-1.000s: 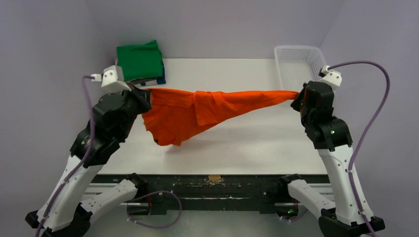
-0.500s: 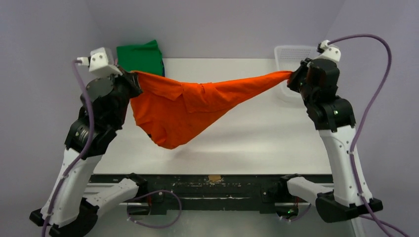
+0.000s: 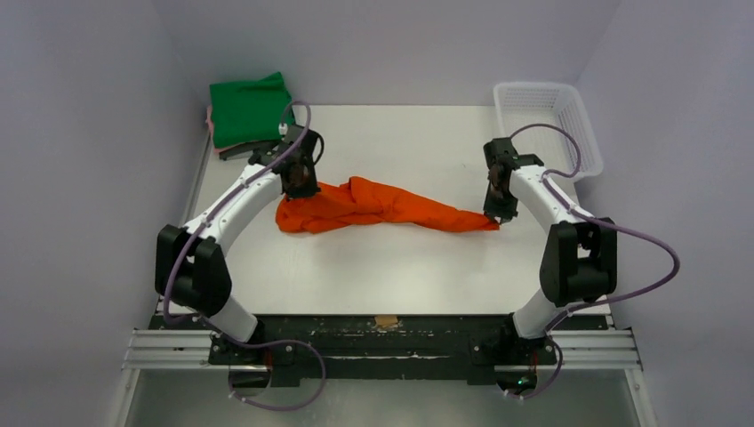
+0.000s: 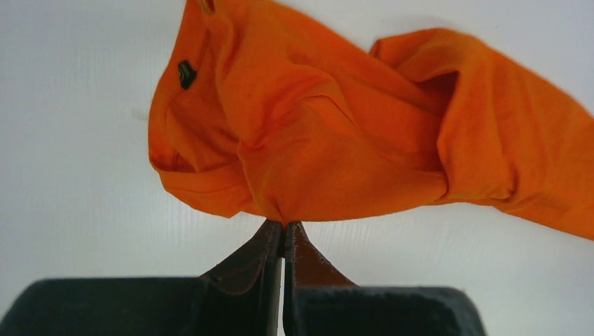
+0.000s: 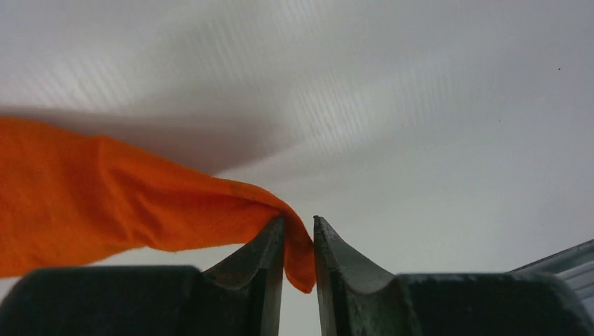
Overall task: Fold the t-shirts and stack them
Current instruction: Flatten out the tshirt
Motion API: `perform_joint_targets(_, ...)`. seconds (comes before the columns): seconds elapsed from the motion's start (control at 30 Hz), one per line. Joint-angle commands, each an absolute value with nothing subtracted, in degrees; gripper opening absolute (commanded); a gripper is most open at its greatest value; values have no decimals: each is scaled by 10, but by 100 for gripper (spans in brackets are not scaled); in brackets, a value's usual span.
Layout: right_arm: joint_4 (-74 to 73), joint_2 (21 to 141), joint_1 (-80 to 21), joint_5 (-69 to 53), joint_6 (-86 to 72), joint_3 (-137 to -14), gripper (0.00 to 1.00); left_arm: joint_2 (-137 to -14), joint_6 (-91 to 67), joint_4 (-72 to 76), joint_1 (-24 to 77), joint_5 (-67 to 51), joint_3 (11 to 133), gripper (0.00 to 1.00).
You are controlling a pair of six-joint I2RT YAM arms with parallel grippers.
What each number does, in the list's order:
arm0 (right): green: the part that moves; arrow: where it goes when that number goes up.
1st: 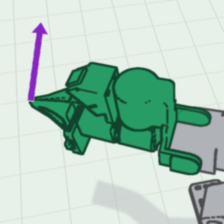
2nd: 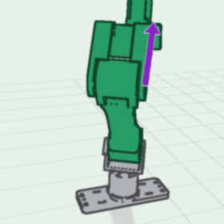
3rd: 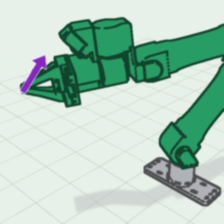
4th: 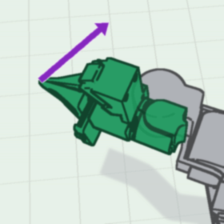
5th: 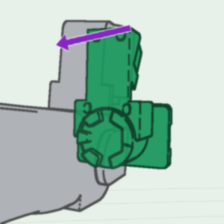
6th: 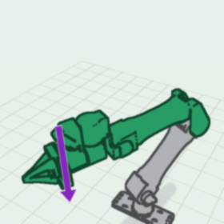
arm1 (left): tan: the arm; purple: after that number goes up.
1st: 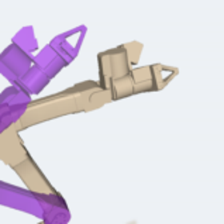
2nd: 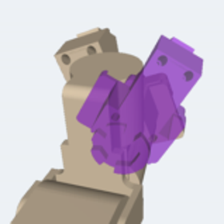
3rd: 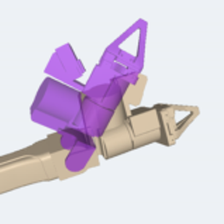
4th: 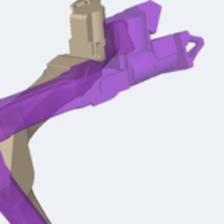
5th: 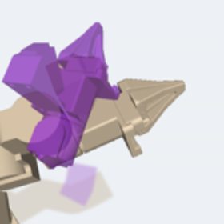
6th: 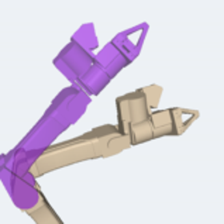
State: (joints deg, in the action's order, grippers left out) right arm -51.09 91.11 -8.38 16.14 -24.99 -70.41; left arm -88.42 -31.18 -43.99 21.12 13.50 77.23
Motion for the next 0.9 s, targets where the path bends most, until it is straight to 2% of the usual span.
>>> perform_joint_targets(0.0, -505, 947, -72, 239, -262, -728, 33, -932, -338, -444, 209, 121, 788, 0)
perform_joint_targets(0.03, -503, 944, -76, 256, -265, -738, 50, -949, -339, -446, 208, 128, 800, 0)
perform_joint_targets(0.07, -501, 937, -83, 272, -264, -749, 59, -963, -341, -450, 206, 134, 815, 0)
perform_joint_targets(0.1, -496, 926, -95, 287, -260, -758, 62, -976, -343, -452, 203, 135, 832, 0)
perform_joint_targets(0.23, -435, 889, -169, 274, -199, -771, 62, -1009, -341, -433, 192, 121, 904, 0)
perform_joint_targets(0.33, -349, 883, -216, 146, -171, -747, 61, -1019, -331, -446, 188, 120, 958, 0)
perform_joint_targets(0.47, -243, 930, -276, 6, -188, -766, 61, -995, -325, -447, 188, 110, 947, 0)
perform_joint_targets(0.77, -261, 1188, -333, -10, -195, -1079, 61, -867, -390, -365, 190, -10, 657, 0)
perform_joint_targets(0.87, -309, 1283, -362, -1, -163, -1195, 61, -840, -410, -356, 190, -12, 601, 0)
